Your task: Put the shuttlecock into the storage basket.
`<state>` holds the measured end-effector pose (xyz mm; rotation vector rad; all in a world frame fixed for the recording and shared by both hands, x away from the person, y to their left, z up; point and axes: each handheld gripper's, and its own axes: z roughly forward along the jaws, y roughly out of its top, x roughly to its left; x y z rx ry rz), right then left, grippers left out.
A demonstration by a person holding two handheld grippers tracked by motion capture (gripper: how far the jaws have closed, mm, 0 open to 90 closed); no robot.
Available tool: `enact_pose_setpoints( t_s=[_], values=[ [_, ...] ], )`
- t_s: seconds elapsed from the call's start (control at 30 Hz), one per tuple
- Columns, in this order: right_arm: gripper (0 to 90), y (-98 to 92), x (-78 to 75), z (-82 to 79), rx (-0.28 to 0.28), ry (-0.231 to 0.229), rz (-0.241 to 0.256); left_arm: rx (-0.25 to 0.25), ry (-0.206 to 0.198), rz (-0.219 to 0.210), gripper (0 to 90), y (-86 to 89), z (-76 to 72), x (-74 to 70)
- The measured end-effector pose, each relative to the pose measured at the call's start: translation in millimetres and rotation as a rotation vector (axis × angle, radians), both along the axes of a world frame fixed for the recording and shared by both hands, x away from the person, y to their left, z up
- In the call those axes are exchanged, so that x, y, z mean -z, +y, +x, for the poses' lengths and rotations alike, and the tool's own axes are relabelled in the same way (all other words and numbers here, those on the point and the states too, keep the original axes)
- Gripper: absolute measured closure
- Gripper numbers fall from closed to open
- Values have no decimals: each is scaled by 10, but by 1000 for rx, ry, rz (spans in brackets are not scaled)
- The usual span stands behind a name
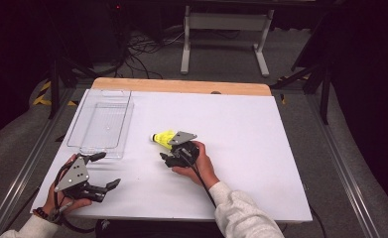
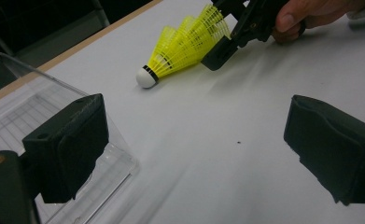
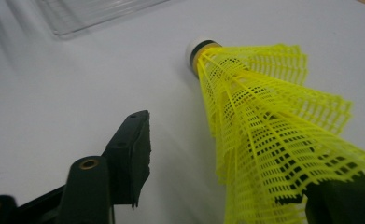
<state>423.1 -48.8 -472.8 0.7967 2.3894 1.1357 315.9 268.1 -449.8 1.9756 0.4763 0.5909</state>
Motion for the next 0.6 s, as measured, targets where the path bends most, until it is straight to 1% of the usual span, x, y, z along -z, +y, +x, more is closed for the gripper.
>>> enact_pose_setpoints(
  t_s=[0.03,0.1,0.13,0.2,0.23,0.27,0.37,0.43,0.53,0.57,0.6],
  values=[
    [426,7,9,10,14,2,1,0,0,0,76,0,1,1],
    [498,9,13,26,36,-5,8,-2,0,0,77,-2,2,2],
    [508,5,14,41,50,0,23,1,1,-1,77,-3,0,2],
    [514,5,13,46,53,1,26,5,2,1,80,-4,1,3],
    [535,12,10,52,62,-1,23,6,4,2,84,-5,3,4],
    [537,33,11,53,81,-14,7,8,7,2,86,-2,11,6],
    [560,56,11,47,92,-26,-2,6,8,2,87,0,14,9],
    [622,70,11,48,104,-38,-12,5,13,1,91,-4,14,13],
    [672,76,6,49,115,-41,-23,8,14,7,93,-10,13,13],
    [699,78,2,44,115,-44,-31,9,12,11,93,-13,8,10],
    [734,80,-3,29,120,-50,-28,10,13,10,92,-14,7,10]
  ],
)
